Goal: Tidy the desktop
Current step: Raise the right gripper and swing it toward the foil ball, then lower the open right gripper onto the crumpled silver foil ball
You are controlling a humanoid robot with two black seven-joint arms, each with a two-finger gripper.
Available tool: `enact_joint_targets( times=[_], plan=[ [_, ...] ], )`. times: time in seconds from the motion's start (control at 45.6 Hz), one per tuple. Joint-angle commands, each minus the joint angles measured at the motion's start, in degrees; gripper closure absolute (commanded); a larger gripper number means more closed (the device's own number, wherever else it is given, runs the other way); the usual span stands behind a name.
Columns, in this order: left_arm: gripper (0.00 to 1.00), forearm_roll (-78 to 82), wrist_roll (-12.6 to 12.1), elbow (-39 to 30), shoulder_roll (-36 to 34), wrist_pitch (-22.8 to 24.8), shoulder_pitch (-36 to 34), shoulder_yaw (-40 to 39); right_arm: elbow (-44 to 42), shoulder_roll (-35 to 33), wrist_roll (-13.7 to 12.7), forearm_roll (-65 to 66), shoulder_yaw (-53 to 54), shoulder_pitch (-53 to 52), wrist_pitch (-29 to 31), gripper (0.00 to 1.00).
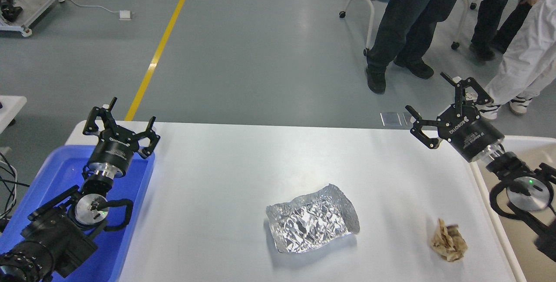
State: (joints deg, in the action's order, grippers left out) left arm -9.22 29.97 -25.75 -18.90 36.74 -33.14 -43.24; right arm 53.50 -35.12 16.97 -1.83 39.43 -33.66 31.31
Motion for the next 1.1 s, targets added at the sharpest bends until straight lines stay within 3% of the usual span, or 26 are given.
enact_joint_targets(
  times=[0.0, 0.197, 0.373, 0.482, 0.614, 0.724, 0.921, 1.075],
  plan=[
    [0.00, 0.1, 0.0, 0.0, 0.0, 0.0, 0.0, 0.0, 16.8, -9.7, 0.8, 14.6, 1.6, 3.9, -4.2, 0.00],
    [0.00, 0.0, 0.0, 0.0, 0.0, 0.0, 0.0, 0.0, 31.2, -11.5, 1.0, 44.4, 1.2, 5.9, -14.4, 0.00],
    [0.00, 0.1, 0.0, 0.0, 0.0, -0.1, 0.0, 0.0, 32.1, -6.9, 1.2, 65.8, -2.7, 5.8, -20.6, 0.00],
    [0.00, 0.0, 0.0, 0.0, 0.0, 0.0, 0.0, 0.0, 31.8, -6.5, 4.0, 73.9, -5.9, 5.5, -22.4, 0.00],
    [0.00, 0.1, 0.0, 0.0, 0.0, 0.0, 0.0, -0.1, 25.8, -4.5, 5.6, 83.0, -11.0, 4.0, -26.4, 0.00],
    [0.00, 0.1, 0.0, 0.0, 0.0, 0.0, 0.0, 0.0, 17.3, 0.7, 6.8, 85.8, -12.6, 3.6, -29.7, 0.00],
    [0.00, 0.1, -0.1, 0.0, 0.0, 0.0, 0.0, -0.1, 9.3, 8.7, 8.2, 90.3, -14.5, 4.1, -33.9, 0.00],
    [0.00, 0.0, -0.1, 0.0, 0.0, 0.0, 0.0, -0.1, 2.2, 12.0, 11.1, 93.0, -18.4, 4.2, -39.3, 0.00]
  ],
)
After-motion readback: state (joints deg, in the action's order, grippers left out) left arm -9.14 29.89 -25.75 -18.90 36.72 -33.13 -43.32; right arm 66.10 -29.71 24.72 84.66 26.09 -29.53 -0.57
